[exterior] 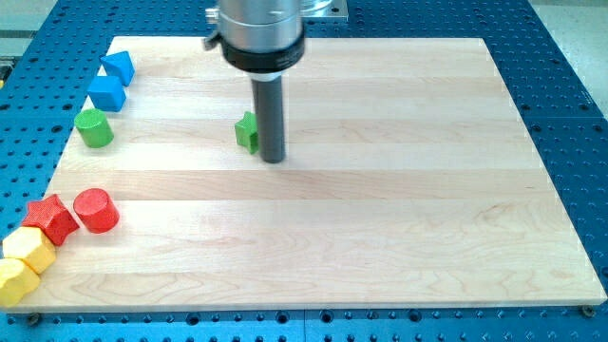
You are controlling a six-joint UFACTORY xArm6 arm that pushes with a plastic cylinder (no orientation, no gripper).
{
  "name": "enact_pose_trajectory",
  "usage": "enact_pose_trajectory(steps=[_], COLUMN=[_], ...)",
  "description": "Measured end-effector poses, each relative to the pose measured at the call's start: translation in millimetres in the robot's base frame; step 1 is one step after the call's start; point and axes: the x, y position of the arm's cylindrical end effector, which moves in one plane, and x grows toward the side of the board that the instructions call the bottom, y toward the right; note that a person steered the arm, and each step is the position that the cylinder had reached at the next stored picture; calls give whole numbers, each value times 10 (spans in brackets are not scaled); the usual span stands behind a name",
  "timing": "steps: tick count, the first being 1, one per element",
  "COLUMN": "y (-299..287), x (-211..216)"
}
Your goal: Move the green star top right side of the triangle
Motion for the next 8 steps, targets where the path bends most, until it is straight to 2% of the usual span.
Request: enact_pose_trajectory(steps=[1,2,3,5,8], y=[14,-396,-493,-876,-1382], x=[-90,-131,-278,-942,-1596])
